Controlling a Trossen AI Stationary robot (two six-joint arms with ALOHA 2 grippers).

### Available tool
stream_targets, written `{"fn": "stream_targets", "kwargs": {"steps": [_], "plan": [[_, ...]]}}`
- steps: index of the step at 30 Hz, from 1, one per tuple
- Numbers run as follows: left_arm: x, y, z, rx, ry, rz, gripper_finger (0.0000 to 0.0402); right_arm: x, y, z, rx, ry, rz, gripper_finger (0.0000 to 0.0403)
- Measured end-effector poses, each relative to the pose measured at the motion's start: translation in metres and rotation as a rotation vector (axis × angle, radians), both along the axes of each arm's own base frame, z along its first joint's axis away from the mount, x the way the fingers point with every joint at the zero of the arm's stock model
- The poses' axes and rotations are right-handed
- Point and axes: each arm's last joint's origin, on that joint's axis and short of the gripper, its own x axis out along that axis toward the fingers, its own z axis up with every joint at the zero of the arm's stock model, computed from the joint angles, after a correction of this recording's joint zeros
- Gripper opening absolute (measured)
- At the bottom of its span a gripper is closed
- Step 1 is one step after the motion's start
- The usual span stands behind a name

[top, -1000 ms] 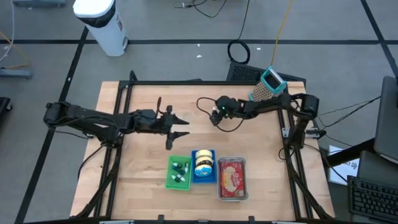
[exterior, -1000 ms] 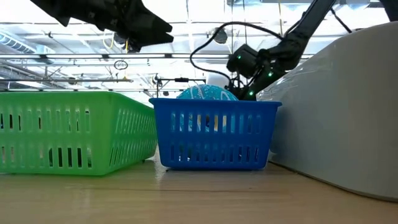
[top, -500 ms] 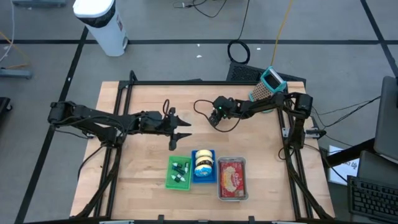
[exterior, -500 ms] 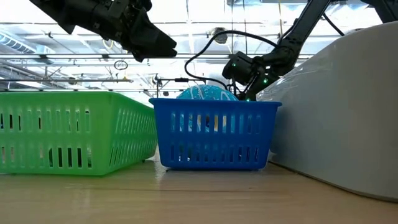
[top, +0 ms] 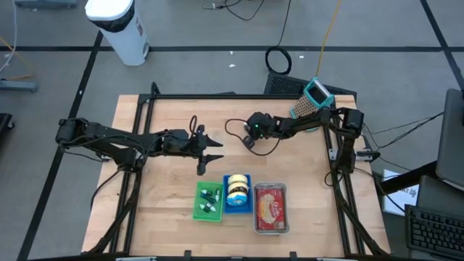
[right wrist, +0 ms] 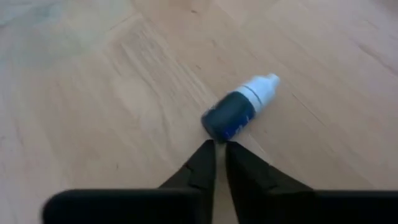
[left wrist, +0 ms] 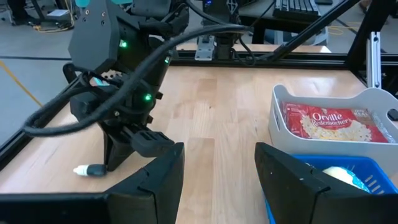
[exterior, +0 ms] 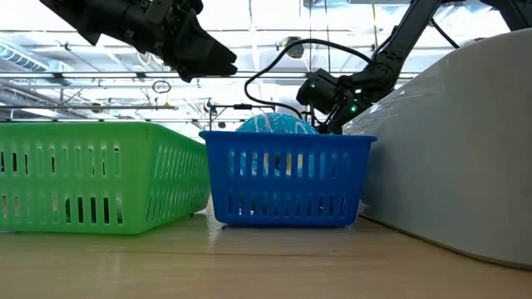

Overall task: Pick & Place Food Item
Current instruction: Put the dark blue food coloring bottle into the green bin

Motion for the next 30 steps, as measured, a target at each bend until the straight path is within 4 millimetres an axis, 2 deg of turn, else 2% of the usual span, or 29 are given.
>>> {"fn": "stream_targets", "kwargs": {"steps": [4, 11, 14, 21, 26, 30], "plan": [[0.0, 0.0, 0.0, 0.0, -0.001, 0.0, 0.0196, 0.001, 0.0, 0.002, -0.03, -0.006, 0.027, 0.0004], [0.0, 0.0, 0.0, -0.011, -0.002, 0.003, 0.0196, 0.0, 0.0, 0.002, -0.018, 0.004, 0.017, 0.0033], [0.0, 0.0, -0.001, -0.026, 0.005, 0.008, 0.0196, -0.005, 0.002, 0.009, -0.005, 0.029, 0.019, 0.0051], [0.0, 0.0, -0.001, -0.021, 0.011, 0.006, 0.0196, -0.007, 0.003, 0.037, -0.048, -0.055, 0.024, 0.0122], [0.0, 0.0, -0.001, -0.018, 0.011, 0.006, 0.0196, -0.003, 0.002, 0.041, -0.082, -0.097, 0.04, 0.0199], [0.0, 0.0, -0.001, -0.017, 0.011, 0.005, 0.0196, 0.002, -0.001, 0.03, -0.089, -0.109, 0.031, 0.0245]]}}
